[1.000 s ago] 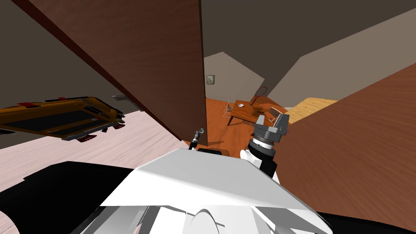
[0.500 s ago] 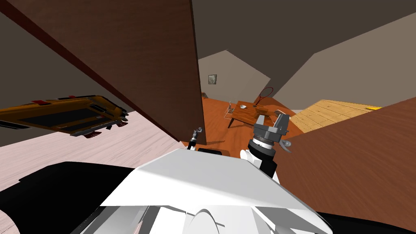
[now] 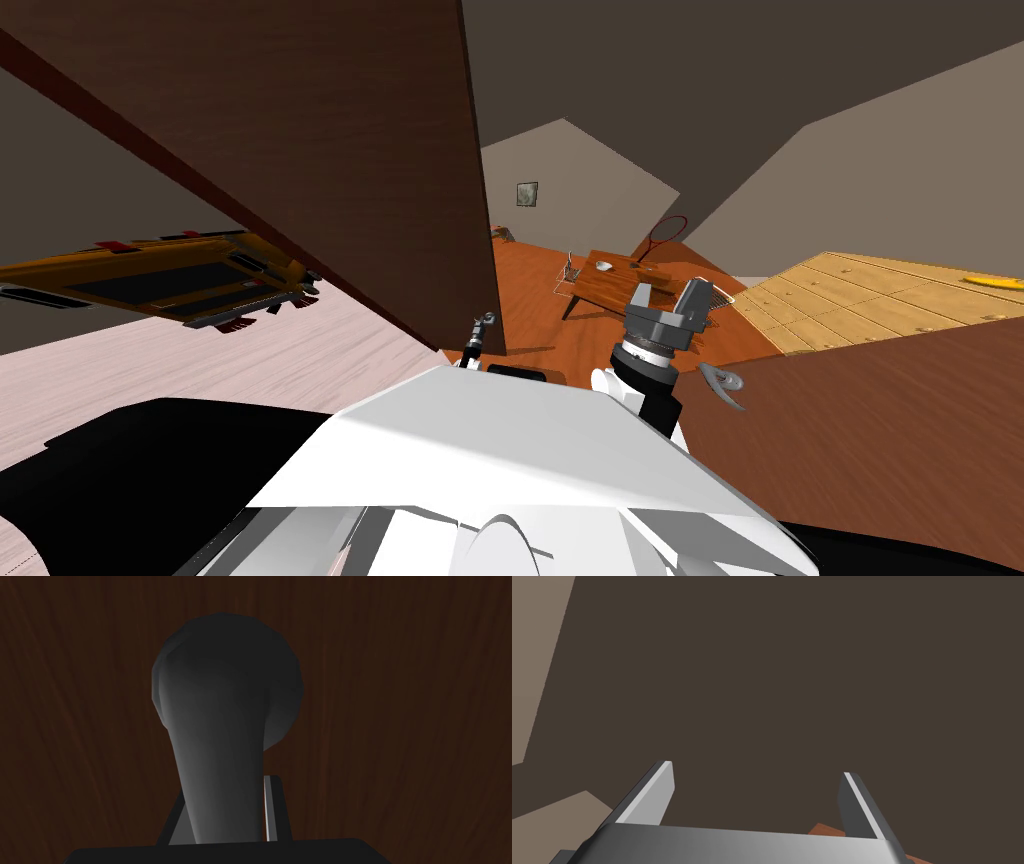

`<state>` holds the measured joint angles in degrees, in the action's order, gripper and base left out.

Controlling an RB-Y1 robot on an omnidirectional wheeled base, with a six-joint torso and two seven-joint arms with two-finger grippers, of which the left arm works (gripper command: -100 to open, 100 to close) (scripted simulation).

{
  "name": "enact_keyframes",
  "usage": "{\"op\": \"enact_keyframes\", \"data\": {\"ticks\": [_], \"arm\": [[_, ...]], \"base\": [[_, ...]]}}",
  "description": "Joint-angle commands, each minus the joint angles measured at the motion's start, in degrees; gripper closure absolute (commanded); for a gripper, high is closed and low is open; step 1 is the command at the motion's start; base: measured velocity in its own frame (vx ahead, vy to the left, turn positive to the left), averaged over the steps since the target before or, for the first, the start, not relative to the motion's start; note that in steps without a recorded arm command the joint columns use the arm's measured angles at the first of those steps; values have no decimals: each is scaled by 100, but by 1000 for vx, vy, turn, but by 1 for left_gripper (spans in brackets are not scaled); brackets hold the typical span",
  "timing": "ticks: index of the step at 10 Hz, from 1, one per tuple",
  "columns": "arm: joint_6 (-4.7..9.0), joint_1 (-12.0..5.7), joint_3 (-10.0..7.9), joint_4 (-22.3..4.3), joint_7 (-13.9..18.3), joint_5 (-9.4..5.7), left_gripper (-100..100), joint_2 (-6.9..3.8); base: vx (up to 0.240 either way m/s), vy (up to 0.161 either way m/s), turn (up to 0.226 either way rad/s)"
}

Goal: Push the door open

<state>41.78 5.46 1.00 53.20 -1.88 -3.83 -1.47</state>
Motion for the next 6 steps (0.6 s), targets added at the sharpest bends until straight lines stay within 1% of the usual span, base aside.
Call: {"op": "enact_keyframes", "data": {"ticks": [1, 3, 4, 6], "arm": [[2, -8, -77, -8, -25, -37, 100, -53], [5, -19, -175, -19, -57, -85, 100, -90], [6, -26, -233, -25, -75, -113, 100, -100], [10, -39, -355, -38, -115, -172, 100, -95]], "base": [[101, -31, 44], [164, -68, 54], [189, -107, 65], [197, -80, 61]]}}
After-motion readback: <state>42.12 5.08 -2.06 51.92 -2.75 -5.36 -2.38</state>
